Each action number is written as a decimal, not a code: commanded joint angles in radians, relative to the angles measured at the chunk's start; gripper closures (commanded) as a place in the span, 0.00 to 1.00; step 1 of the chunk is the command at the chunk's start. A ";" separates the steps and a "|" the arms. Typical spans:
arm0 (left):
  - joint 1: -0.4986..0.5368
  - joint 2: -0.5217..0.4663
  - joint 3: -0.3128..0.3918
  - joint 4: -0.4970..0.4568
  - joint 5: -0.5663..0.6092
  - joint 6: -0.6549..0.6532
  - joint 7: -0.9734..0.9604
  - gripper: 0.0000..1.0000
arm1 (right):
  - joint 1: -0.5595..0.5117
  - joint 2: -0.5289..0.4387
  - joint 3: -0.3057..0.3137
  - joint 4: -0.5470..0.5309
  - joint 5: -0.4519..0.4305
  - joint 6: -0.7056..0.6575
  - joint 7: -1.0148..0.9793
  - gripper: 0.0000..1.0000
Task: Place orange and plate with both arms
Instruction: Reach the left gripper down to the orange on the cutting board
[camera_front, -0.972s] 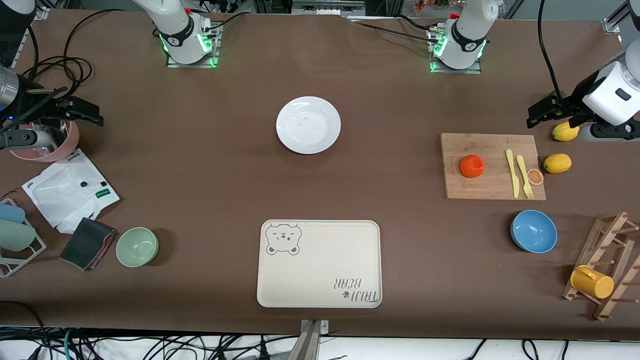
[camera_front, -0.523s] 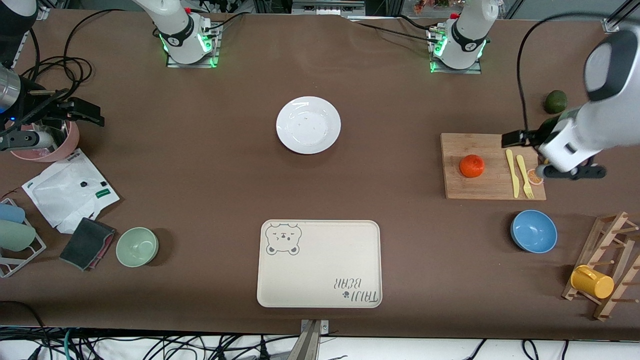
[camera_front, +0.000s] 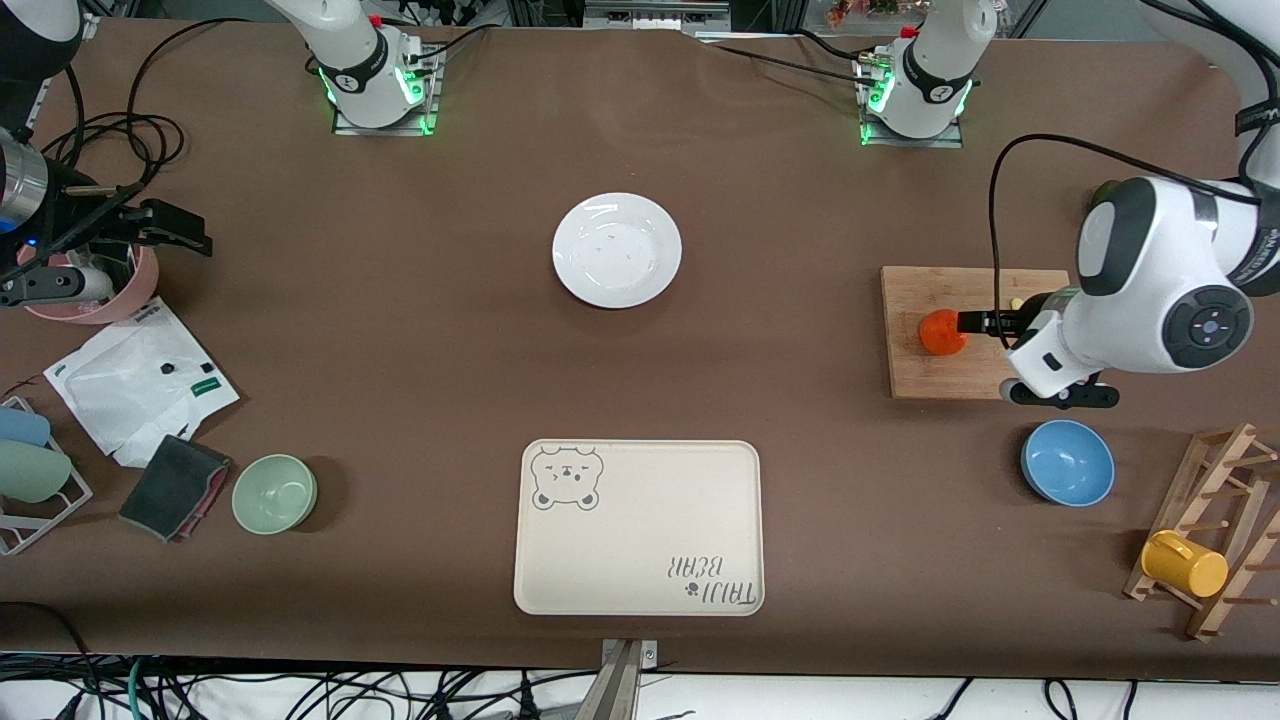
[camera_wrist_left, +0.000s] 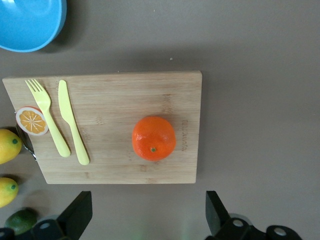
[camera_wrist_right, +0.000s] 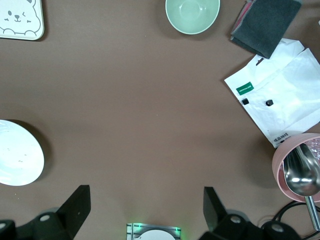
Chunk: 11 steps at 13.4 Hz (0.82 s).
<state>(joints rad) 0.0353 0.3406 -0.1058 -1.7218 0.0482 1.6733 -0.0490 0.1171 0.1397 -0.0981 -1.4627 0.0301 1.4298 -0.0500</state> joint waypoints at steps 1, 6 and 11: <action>0.006 -0.038 0.003 -0.132 0.035 0.119 0.049 0.00 | -0.007 -0.012 0.003 -0.016 -0.004 0.011 -0.014 0.00; -0.001 -0.066 0.002 -0.370 0.063 0.406 0.063 0.00 | -0.007 -0.012 0.003 -0.024 -0.004 0.015 -0.014 0.00; 0.008 -0.058 -0.005 -0.448 0.131 0.512 0.072 0.00 | -0.005 -0.012 0.005 -0.024 -0.006 0.017 -0.014 0.00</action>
<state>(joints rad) 0.0372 0.3253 -0.1079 -2.0843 0.1547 2.1123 0.0044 0.1171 0.1398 -0.0982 -1.4708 0.0300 1.4347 -0.0503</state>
